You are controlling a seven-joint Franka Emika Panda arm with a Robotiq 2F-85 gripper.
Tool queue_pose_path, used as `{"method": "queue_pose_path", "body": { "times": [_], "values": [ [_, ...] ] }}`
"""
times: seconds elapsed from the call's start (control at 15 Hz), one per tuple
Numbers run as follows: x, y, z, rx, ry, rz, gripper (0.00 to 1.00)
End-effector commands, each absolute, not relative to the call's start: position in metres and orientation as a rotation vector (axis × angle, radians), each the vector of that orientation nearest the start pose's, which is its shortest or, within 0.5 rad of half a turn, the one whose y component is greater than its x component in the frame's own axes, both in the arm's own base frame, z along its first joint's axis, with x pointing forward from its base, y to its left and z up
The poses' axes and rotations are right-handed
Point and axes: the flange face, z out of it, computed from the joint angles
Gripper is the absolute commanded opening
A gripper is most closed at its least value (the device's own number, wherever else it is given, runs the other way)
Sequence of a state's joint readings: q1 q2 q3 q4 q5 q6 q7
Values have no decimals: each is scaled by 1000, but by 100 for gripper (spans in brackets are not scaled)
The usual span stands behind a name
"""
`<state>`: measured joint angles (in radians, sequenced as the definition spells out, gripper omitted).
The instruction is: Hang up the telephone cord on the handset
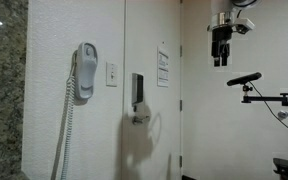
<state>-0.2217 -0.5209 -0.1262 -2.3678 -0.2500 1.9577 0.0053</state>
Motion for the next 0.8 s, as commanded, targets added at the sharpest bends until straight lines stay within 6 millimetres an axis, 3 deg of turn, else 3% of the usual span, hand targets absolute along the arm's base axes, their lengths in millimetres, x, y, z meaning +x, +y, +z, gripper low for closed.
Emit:
{"method": "queue_pose_path", "body": {
  "times": [0.0, 0.27, 0.73],
  "values": [
    [378, -155, 530, -3304, 401, -167, 100],
    [389, -121, 547, -3382, 236, -254, 100],
    [419, -35, 588, -3533, -219, -474, 100]
  ]
}}
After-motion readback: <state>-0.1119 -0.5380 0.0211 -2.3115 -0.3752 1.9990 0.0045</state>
